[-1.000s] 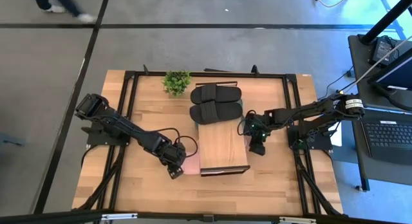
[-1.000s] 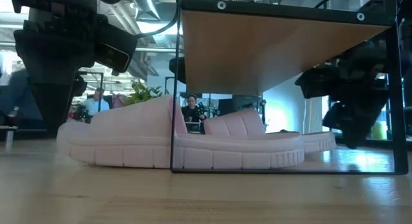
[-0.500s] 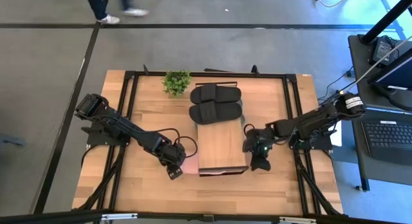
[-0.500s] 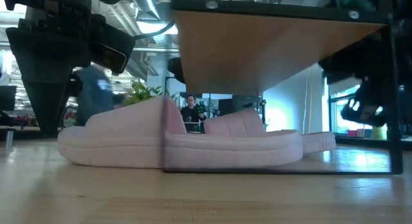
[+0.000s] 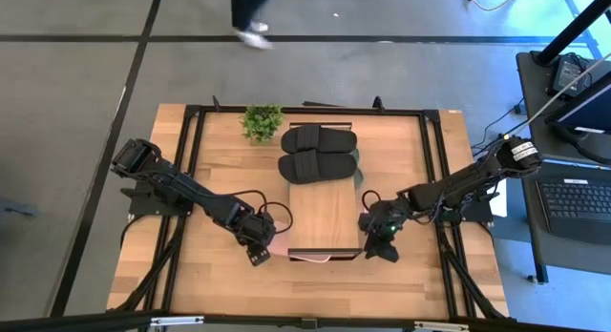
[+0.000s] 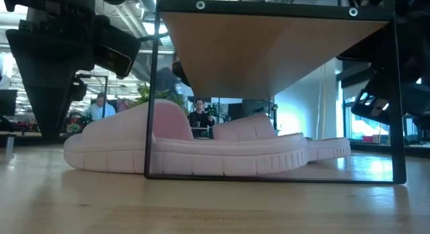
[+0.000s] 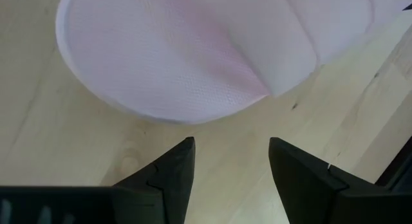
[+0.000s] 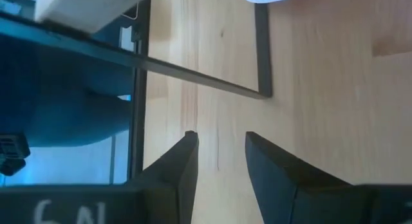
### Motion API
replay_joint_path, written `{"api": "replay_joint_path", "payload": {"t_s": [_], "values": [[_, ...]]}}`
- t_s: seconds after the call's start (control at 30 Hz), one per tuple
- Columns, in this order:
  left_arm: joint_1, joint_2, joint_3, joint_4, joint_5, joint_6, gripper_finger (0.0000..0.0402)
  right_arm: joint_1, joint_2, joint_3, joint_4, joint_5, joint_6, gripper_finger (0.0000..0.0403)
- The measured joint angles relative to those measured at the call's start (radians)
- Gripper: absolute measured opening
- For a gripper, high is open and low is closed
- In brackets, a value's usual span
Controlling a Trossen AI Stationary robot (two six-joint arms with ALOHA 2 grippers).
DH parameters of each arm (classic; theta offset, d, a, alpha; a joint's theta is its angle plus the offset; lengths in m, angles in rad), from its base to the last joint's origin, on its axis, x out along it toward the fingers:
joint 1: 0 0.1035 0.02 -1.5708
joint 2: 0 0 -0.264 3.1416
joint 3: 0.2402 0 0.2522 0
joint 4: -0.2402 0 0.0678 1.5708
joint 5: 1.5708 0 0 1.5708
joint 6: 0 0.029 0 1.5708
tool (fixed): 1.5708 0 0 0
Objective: Pick and place slides into the shelf
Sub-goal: Put the pink slide under the shelf
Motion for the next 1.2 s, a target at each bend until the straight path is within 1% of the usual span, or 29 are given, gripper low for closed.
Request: {"api": "replay_joint_path", "payload": {"t_s": [0.17, 0.4, 0.53, 0.77, 0.97, 1.03, 1.1, 1.2], "values": [[-0.001, 0.000, 0.001, -0.053, 0.005, -0.019, 0.0189, 0.000, 0.000, 0.000, 0.000, 0.000, 0.015, 0.0130], [-0.012, 0.000, 0.001, -0.024, 0.070, -0.037, 0.0189, 0.000, 0.000, 0.000, 0.004, 0.026, 0.016, 0.0130], [-0.018, 0.000, 0.000, 0.021, 0.071, -0.062, 0.0189, 0.000, 0.000, 0.000, 0.005, 0.041, 0.016, 0.0130], [-0.019, 0.000, 0.001, 0.150, 0.071, -0.062, 0.0189, 0.000, 0.000, 0.000, 0.011, 0.042, 0.016, 0.0130], [-0.019, 0.000, 0.000, 0.197, 0.070, -0.054, 0.0189, 0.000, -0.001, -0.001, 0.035, 0.042, 0.015, 0.0130], [-0.019, 0.000, 0.001, 0.185, 0.078, -0.046, 0.0189, 0.000, -0.001, -0.001, 0.036, 0.042, 0.016, 0.0130], [-0.021, -0.001, 0.000, 0.128, 0.109, -0.045, 0.0189, 0.000, -0.001, -0.001, 0.036, 0.042, 0.016, 0.0130], [-0.034, -0.019, 0.006, 0.074, 0.136, 0.013, 0.0189, 0.000, -0.001, -0.001, 0.035, 0.042, 0.016, 0.0130]]}}
